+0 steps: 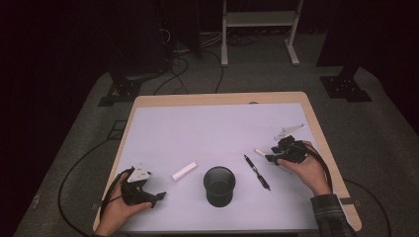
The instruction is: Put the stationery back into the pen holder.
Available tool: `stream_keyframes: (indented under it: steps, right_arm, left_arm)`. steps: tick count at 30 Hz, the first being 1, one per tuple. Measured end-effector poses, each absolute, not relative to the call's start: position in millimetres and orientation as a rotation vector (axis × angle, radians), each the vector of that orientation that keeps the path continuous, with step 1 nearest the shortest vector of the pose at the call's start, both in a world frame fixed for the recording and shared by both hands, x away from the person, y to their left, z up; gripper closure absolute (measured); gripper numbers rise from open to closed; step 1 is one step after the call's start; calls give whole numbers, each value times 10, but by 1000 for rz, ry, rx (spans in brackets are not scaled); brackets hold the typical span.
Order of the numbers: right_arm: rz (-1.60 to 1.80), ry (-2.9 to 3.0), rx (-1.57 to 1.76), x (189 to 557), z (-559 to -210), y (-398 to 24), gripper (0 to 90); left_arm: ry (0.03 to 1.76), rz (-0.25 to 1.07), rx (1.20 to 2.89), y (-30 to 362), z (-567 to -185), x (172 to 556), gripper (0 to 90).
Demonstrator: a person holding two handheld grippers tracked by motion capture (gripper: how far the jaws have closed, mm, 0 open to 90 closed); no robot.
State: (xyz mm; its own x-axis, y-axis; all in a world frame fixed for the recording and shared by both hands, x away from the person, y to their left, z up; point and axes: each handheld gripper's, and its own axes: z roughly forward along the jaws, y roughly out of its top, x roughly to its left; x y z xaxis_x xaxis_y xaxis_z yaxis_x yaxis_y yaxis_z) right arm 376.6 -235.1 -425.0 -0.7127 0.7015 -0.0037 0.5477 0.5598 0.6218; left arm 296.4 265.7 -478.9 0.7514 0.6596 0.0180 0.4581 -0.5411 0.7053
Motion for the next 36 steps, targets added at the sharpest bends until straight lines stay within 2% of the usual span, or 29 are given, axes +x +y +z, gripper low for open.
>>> stream_keyframes:
  steps: [28,36]
  right_arm:
    - [668,2655,1006,4131,-4319,-2050,611]
    - [588,2693,988,4220,-4385,-1962,657]
  left_arm:
    - [836,364,2242,2659,-4788,2964,21]
    - [835,364,2242,2659,-4788,2964,21]
